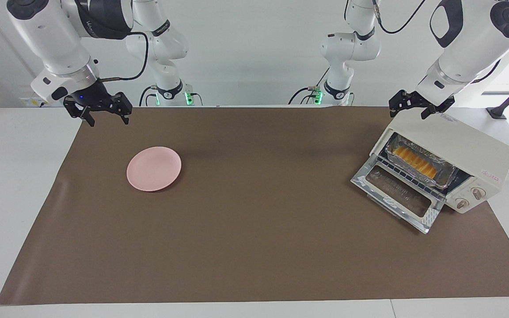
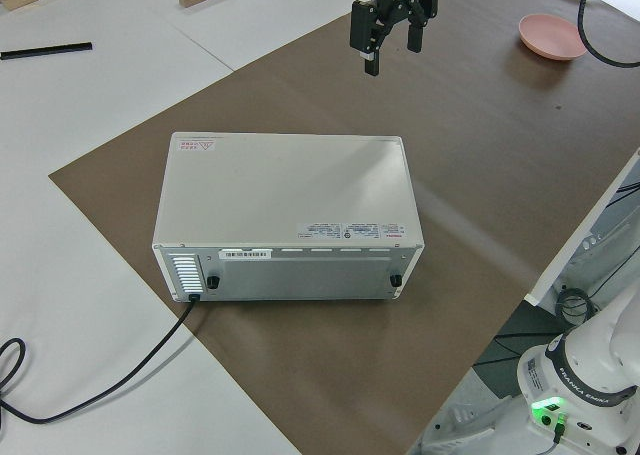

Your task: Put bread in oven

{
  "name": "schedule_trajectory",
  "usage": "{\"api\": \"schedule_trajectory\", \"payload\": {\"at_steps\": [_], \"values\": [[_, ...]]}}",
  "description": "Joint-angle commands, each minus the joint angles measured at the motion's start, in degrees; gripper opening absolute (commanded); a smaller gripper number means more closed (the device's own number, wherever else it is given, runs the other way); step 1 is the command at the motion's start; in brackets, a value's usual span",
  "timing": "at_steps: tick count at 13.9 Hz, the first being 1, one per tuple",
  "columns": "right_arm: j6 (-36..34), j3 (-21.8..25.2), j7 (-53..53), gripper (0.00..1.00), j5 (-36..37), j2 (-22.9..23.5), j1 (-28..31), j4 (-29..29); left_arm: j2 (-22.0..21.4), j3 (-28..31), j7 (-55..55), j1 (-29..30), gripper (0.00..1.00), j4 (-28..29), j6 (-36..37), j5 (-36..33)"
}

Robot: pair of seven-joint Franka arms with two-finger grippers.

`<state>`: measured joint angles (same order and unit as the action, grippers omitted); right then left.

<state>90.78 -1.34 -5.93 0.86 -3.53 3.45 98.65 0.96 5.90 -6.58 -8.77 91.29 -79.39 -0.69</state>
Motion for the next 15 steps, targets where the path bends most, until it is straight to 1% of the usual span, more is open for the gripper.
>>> {"api": "schedule_trajectory", "payload": {"at_steps": [1, 6, 11, 15], "values": [[-0.8, -0.7, -0.7, 1.00, -1.0, -0.7, 1.1, 0.2, -0.8, -0.1, -0.6, 0.4, 1.00, 1.1, -1.0, 0.4], [-0.8, -0.7, -0.7, 1.00, -1.0, -0.7, 1.1, 0.2, -1.0, 0.0, -0.4, 0.3, 1.00, 0.2, -3.0, 0.8], [-0.8, -0.7, -0.7, 1.00, -1.0, -0.7, 1.1, 0.2, -1.1, -0.1, -0.2, 0.1, 1.00, 0.2, -3.0, 0.7], [-0.8, -0.7, -0.7, 1.00, -1.0, -0.7, 1.1, 0.2, -1.3, 0.5, -0.1, 0.9, 1.00, 0.4, -2.4, 0.5]]}}
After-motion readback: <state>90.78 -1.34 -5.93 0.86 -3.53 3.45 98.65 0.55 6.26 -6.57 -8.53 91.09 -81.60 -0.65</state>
